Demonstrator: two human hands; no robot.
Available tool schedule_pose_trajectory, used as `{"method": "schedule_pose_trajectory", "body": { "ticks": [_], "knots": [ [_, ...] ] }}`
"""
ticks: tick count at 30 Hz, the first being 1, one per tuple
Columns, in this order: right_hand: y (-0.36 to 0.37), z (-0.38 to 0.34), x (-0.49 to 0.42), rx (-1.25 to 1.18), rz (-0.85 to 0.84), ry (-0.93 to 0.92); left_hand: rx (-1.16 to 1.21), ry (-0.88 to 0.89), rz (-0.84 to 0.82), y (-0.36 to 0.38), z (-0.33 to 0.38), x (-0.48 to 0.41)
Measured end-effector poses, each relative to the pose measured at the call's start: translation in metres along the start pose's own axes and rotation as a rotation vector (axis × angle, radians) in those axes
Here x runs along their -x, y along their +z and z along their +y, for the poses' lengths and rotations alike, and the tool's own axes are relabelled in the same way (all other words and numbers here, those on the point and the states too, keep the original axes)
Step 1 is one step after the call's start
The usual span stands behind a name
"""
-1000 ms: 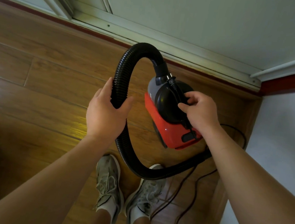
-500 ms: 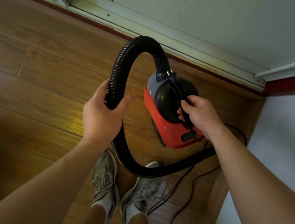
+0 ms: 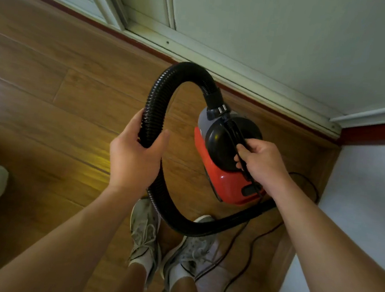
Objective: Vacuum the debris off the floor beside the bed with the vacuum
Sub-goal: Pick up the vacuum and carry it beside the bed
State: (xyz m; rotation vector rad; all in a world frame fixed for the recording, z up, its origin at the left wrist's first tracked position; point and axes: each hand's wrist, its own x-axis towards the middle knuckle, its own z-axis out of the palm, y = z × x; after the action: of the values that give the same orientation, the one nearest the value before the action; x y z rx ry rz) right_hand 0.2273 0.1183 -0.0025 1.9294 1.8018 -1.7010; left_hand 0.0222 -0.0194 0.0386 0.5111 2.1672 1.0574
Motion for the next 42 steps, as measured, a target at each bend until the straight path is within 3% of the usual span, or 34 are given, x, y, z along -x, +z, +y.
{"method": "schedule_pose_trajectory", "body": {
  "ticks": [20,42],
  "knots": [
    [0.005,-0.228,0.141,0.024,0.011,-0.233,0.201,0.135,0.217,-0.178,0.141,0.032],
    [0.008,-0.479,0.381,0.041,-0.208,-0.58,0.241,0.321,0.695,-0.418,0.315,0.183]
  ]
}}
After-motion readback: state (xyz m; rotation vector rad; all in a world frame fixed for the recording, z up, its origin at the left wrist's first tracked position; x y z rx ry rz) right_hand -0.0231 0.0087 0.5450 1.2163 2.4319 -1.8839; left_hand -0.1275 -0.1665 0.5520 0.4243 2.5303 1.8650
